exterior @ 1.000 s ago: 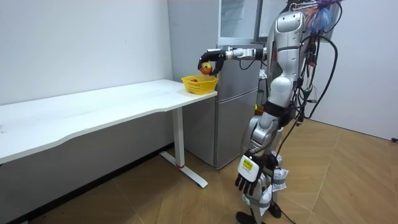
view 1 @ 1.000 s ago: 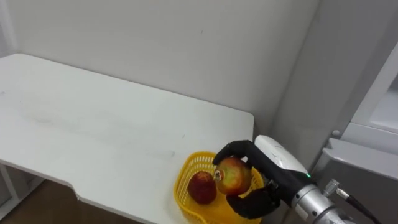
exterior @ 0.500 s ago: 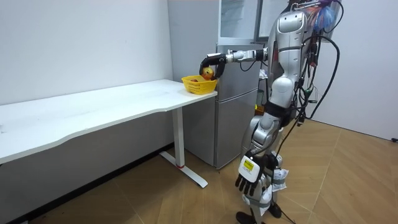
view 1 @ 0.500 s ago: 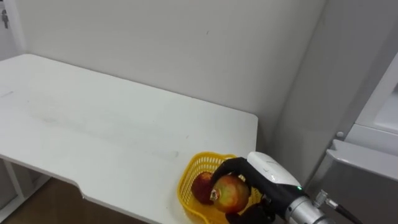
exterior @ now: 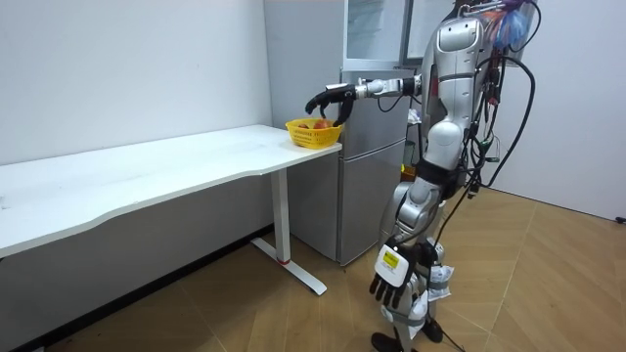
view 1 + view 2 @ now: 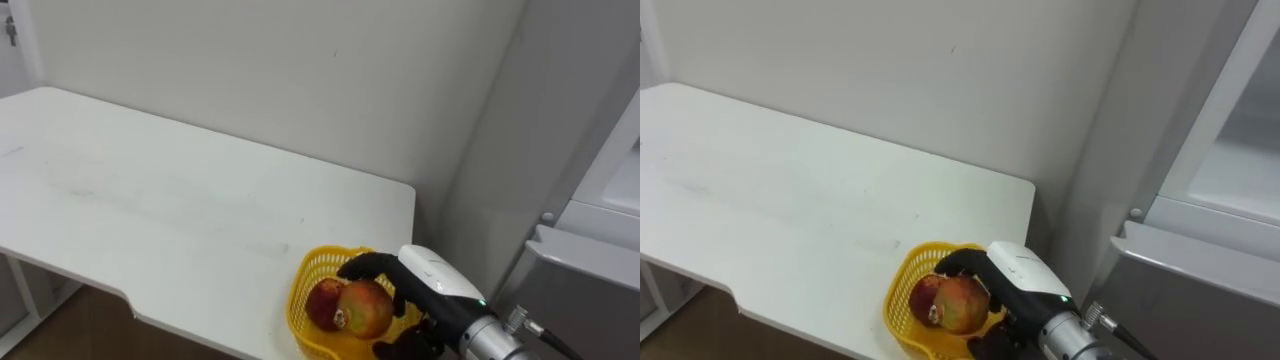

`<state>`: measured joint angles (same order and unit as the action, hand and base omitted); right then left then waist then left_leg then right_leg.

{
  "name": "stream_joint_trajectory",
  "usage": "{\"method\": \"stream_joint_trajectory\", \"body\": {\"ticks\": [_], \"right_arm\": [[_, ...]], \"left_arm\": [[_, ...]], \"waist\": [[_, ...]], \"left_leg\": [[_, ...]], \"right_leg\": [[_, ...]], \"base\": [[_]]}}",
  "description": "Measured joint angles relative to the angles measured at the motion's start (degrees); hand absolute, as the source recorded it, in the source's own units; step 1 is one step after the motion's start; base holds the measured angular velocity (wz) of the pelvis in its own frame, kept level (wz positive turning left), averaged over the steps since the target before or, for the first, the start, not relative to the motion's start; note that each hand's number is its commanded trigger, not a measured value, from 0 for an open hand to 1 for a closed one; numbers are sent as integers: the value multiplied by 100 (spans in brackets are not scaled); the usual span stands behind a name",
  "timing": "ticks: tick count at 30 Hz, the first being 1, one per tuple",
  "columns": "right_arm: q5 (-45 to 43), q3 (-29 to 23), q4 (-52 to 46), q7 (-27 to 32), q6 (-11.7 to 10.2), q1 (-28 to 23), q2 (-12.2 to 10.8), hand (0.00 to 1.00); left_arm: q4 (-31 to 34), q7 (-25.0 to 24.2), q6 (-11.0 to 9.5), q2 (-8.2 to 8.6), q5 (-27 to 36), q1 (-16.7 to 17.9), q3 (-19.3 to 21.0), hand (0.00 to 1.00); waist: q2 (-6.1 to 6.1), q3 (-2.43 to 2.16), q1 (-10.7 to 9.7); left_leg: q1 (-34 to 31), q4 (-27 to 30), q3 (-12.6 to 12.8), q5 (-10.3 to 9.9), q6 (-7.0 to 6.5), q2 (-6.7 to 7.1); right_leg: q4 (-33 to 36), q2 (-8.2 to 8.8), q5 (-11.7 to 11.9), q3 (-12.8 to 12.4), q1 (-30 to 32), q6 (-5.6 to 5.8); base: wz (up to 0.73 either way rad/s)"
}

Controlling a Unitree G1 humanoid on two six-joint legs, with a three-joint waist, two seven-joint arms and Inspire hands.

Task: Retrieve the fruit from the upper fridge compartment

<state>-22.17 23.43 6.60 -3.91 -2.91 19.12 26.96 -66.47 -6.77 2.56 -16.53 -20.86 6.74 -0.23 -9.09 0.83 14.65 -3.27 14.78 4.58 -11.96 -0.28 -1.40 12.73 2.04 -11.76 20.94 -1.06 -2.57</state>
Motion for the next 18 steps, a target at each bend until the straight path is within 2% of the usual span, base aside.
{"method": "stream_joint_trajectory", "body": {"ticks": [18], "right_arm": [[84,-23,1,4,-26,0,1,0]], "left_arm": [[0,-148,-14,1,31,2,2,0]], "waist": [[-1,16,-14]], "left_leg": [[0,5,-3,0,0,3]], "right_leg": [[0,-3,0,-30,-1,0]], "base": [[0]]}}
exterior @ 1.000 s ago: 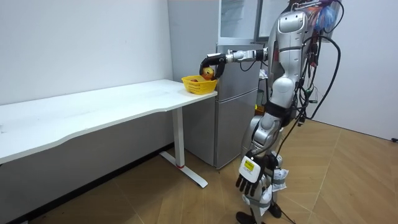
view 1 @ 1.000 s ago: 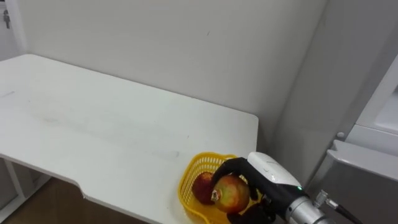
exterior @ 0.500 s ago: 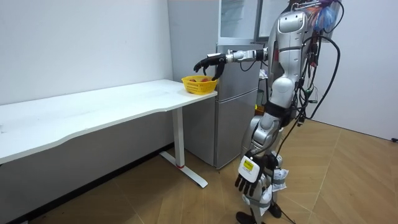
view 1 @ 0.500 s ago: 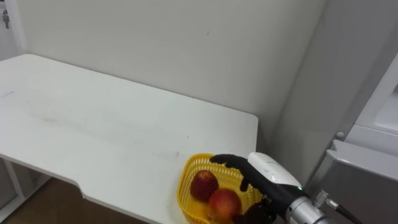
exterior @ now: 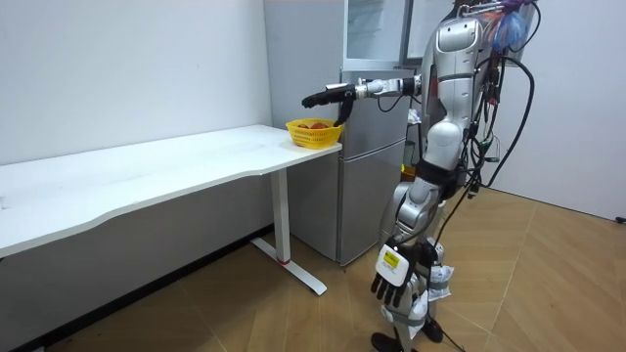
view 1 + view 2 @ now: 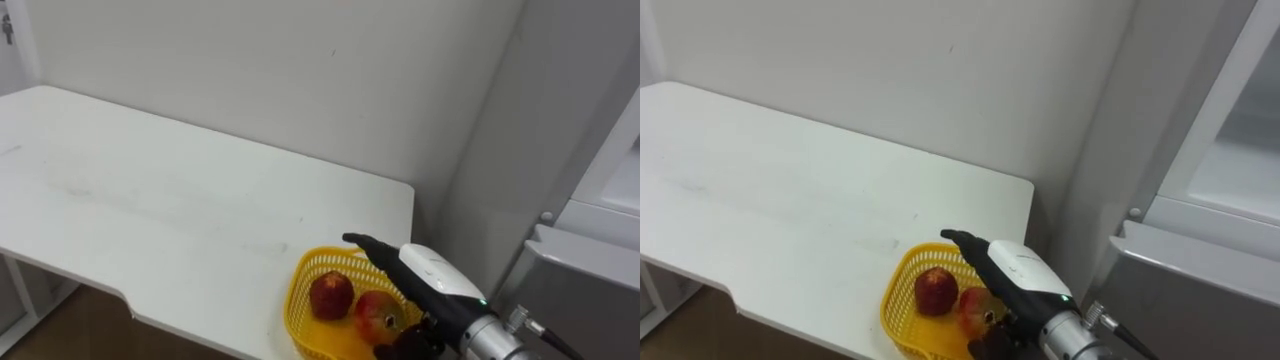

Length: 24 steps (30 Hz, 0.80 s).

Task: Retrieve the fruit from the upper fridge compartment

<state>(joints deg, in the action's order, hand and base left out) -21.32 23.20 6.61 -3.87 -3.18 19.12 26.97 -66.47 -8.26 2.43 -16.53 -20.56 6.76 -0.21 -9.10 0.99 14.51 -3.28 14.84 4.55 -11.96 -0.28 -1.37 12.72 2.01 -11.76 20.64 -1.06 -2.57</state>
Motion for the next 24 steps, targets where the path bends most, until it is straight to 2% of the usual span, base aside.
{"method": "stream_joint_trajectory", "body": {"ticks": [4,9,13,18,21,24], "right_arm": [[144,-16,-1,0,-1,0,0,0],[305,-345,-20,36,-89,0,0,0],[417,-631,-27,137,-104,1,-3,0],[805,-673,-121,136,-110,14,-34,0],[849,-738,-384,125,-106,12,-35,0],[1010,-808,-647,126,-187,11,-34,0]], "left_arm": [[-3,4,0,2,0,6,-5,0],[-2,31,2,5,-10,54,-2,0],[3,33,11,5,-28,88,-3,0],[5,55,28,6,-35,96,-7,0],[2,60,23,6,-43,84,2,0],[2,59,19,5,-39,98,9,0]], "waist": [[3,2,-23],[26,13,-38],[38,8,-79],[63,-7,-159],[145,-10,-259],[256,-58,-355]], "left_leg": [[-2,4,-4,0,0,0],[-19,57,-27,-1,-1,1],[-15,60,-27,-1,-1,0],[-12,92,-4,-4,-5,-7],[-28,97,-2,-8,-11,-8],[2,90,26,-9,-13,-9]], "right_leg": [[0,-1,0,1,-1,0],[0,-1,0,7,-9,0],[2,-3,2,6,-22,-3],[11,-3,6,-8,-18,-9],[27,2,10,-13,-9,-10],[28,5,12,-43,-23,-8]], "base": [[0],[0],[0],[0],[0],[-5]]}}
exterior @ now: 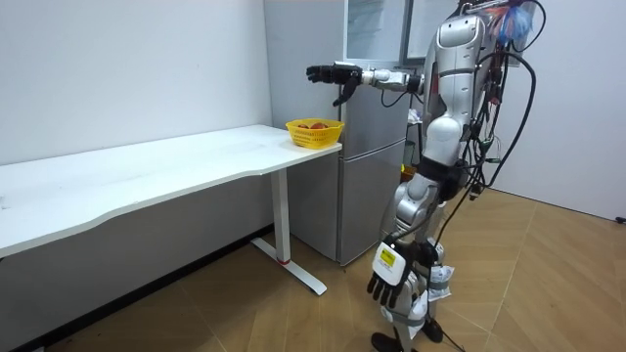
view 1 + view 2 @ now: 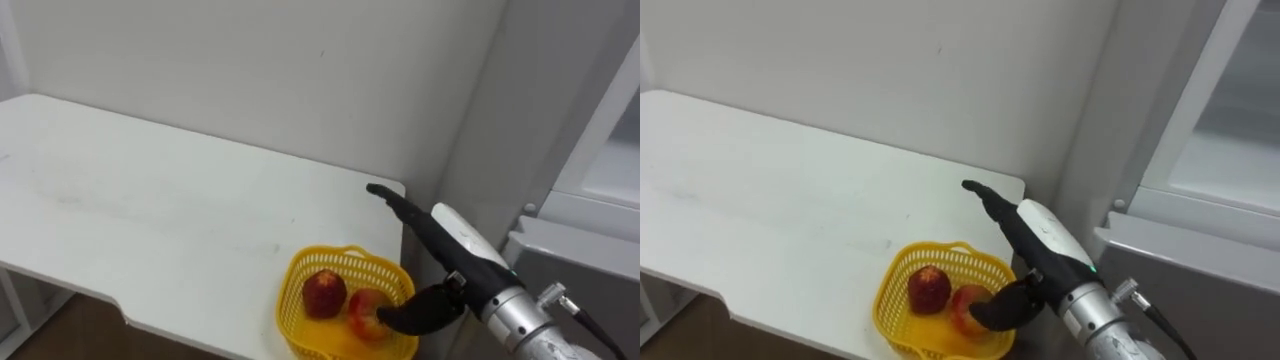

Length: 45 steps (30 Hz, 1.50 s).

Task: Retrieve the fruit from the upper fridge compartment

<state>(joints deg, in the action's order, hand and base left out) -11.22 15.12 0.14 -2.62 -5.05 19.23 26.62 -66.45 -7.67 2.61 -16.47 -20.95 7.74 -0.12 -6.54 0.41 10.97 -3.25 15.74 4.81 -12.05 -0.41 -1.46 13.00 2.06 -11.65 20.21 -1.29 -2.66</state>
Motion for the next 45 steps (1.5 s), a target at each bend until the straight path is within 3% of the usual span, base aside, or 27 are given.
{"method": "stream_joint_trajectory", "body": {"ticks": [1,8,13,18,21,29,31,33,37,41,45], "right_arm": [[57,-5,-69,0,-10,-5,0,0],[415,-27,-556,-6,-62,-182,-10,0],[431,-414,-1284,2,-104,-745,-9,0],[459,-551,-1791,3,-118,-1071,-35,0],[418,-589,-1886,-5,-119,-1385,-96,0],[434,-1059,-2176,-109,-195,-2146,-649,0],[407,-1095,-2345,-133,-194,-2339,-804,0],[400,-1117,-2386,-136,-346,-2578,-1102,0],[454,-1231,-2403,-178,-623,-3028,-1363,0],[410,-1596,-2311,-170,-328,-3832,-1505,0],[473,-1934,-2235,21,-239,-4258,-1615,0]], "left_arm": [[0,2,-5,9,-1,5,-4,0],[-48,191,-17,37,0,4,2,0],[-45,232,-16,74,6,54,182,0],[-55,256,-12,202,33,126,203,0],[-61,293,-16,248,38,71,188,0],[-51,378,-18,309,37,53,155,0],[-56,454,-21,346,34,83,99,0],[-101,586,-44,443,33,142,91,0],[-248,807,-137,466,10,283,89,0],[-271,979,-136,600,9,632,97,0],[-272,980,-136,663,38,784,91,0]], "waist": [[36,-18,-10],[129,14,-113],[156,-4,-248],[307,-68,-455],[359,-63,-555],[436,-90,-973],[466,-95,-980],[526,-105,-1041],[566,-107,-1186],[700,-110,-1381],[785,-89,-1556]], "left_leg": [[19,-2,49,0,0,-5],[108,-40,278,-1,-1,-45],[155,-49,387,0,-3,-51],[305,-212,668,-1,-5,-83],[467,-297,834,-1,-4,-105],[613,-410,1008,-8,-5,-117],[642,-417,1075,-9,-4,-127],[701,-460,1096,-21,0,-129],[711,-455,1124,-52,1,-138],[686,-456,1235,-72,-3,-145],[707,-505,1279,-71,-4,-141]], "right_leg": [[4,-1,0,-20,-4,0],[-41,-16,16,-184,-2,-7],[-50,-34,43,-311,27,15],[-62,-74,81,-591,36,19],[-53,-110,85,-764,15,17],[-148,-146,116,-932,-63,34],[-144,-159,142,-987,-72,34],[-148,-186,158,-1089,-83,44],[-167,-196,158,-1098,-66,45],[-136,-206,157,-1229,19,47],[-133,-207,155,-1259,55,51]], "base": [[-12],[-13],[-10],[-29],[-27],[-11],[-18],[-15],[-2],[-17],[-10]]}}
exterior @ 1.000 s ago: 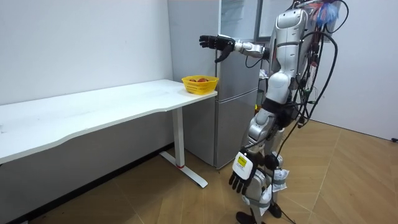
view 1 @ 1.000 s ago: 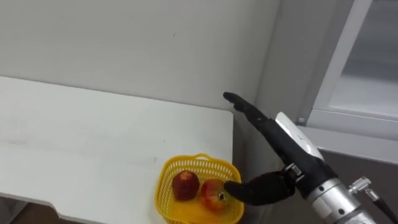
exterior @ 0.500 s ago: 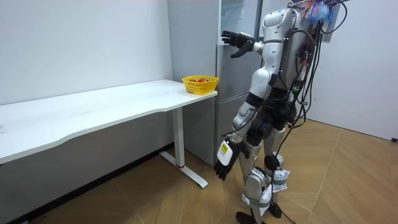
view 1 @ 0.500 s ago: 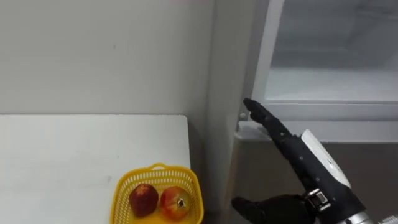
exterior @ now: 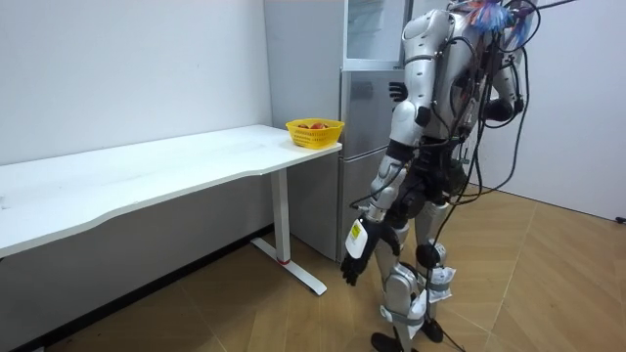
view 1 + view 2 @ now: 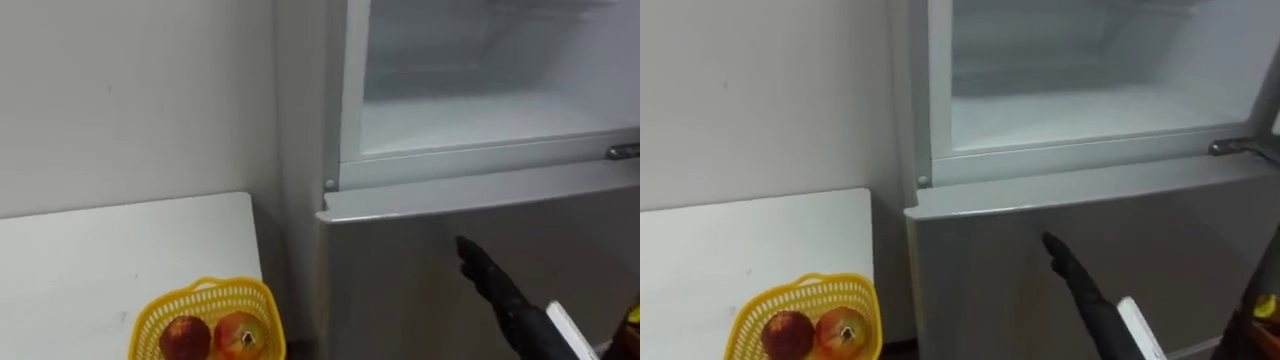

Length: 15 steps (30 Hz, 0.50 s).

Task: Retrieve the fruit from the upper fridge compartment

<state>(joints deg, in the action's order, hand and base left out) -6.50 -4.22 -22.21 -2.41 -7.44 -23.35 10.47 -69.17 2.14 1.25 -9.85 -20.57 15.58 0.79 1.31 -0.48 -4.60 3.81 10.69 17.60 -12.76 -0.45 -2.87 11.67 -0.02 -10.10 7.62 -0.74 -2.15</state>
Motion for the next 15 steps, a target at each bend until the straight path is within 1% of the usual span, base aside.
{"method": "stream_joint_trajectory", "body": {"ticks": [2,4,6,9,13,15], "right_arm": [[17,-42,51,176,-8,-14,-5,0],[106,-39,151,312,-18,-13,-35,0],[251,-32,206,491,-18,-15,-133,0],[613,-28,223,724,-18,-23,-174,0],[1229,-24,285,1066,-12,-46,-185,0],[1469,-19,335,1132,-12,-38,-185,0]], "left_arm": [[7,23,-3,-1,12,-42,-87,0],[11,74,-31,-5,15,-153,-194,0],[54,114,-105,-4,18,-205,-329,0],[70,115,-107,1,18,-230,-460,0],[73,112,-53,1,59,-225,-558,0],[77,109,-18,-3,232,-275,-582,0]], "waist": [[74,12,-20],[95,12,-22],[87,12,-17],[63,7,-36],[13,3,-53],[-8,-4,-108]], "left_leg": [[-8,3,92,1,1,-13],[-4,2,104,0,2,-17],[1,1,121,-3,11,-28],[-6,-1,151,-8,19,-34],[-26,-10,236,-19,32,-45],[-35,-19,266,-22,35,-48]], "right_leg": [[9,-14,1,-62,58,-5],[10,-24,0,-79,61,-5],[9,-50,2,-135,73,-8],[13,-66,3,-190,120,-10],[10,-92,10,-289,188,-13],[11,-100,10,-317,216,-13]], "base": [[-14],[-2],[-6],[-9],[-12],[-9]]}}
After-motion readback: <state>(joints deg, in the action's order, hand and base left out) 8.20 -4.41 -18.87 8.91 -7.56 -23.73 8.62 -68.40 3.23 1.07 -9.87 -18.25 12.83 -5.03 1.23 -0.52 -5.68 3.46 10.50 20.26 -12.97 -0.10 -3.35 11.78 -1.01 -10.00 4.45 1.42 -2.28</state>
